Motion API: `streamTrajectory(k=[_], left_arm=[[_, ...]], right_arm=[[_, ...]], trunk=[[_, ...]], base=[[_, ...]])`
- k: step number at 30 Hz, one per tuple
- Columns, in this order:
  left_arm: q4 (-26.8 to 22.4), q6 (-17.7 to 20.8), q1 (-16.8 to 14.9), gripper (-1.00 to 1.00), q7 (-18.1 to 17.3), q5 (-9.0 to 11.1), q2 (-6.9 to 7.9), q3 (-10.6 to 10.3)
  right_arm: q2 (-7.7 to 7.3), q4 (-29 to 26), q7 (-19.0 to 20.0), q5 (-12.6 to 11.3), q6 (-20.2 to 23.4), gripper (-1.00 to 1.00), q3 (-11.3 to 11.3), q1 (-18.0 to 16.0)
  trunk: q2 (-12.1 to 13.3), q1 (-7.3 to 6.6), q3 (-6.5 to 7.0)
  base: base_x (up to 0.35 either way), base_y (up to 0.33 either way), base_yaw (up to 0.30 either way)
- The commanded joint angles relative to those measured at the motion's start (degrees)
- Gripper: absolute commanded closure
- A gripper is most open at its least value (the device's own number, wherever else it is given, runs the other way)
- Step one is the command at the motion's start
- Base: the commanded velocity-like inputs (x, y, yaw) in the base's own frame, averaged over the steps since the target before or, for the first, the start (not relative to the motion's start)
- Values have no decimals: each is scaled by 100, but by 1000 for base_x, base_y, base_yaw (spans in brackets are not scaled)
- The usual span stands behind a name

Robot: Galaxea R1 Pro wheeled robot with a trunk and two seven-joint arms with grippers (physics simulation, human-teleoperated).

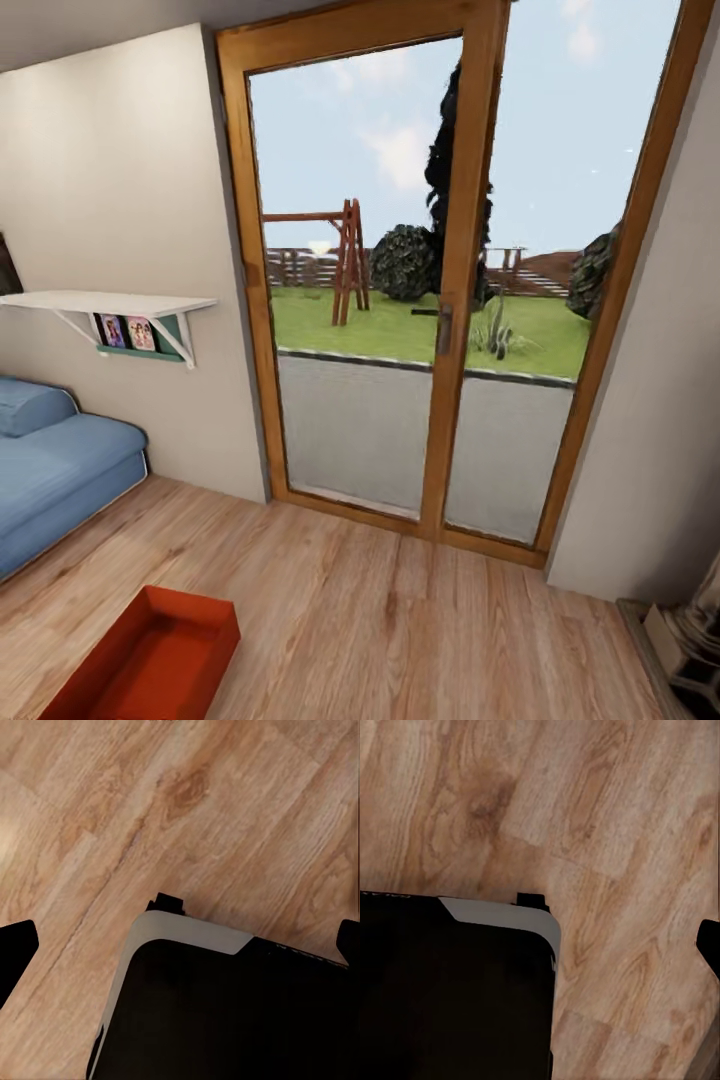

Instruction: Move the two storage containers from the living room to the garage. In the garage, place one container on the floor and stack the other container on top of it (either order is fine).

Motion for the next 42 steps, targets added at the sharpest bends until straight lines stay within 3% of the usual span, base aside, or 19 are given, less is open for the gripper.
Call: streamTrajectory(k=[1, 42], left_arm=[[1, -12, -5, -100, 16, 40, -1, -49], [1, 22, -5, -100, 16, 45, 7, -45]], right_arm=[[3, 17, -8, -59, -35, -100, 49, -7], [-1, 16, 0, -59, -26, -100, 49, -7]], trunk=[[-8, 4, -10], [-8, 4, -10]], base=[[179, -230, 279], [141, -251, 279]])
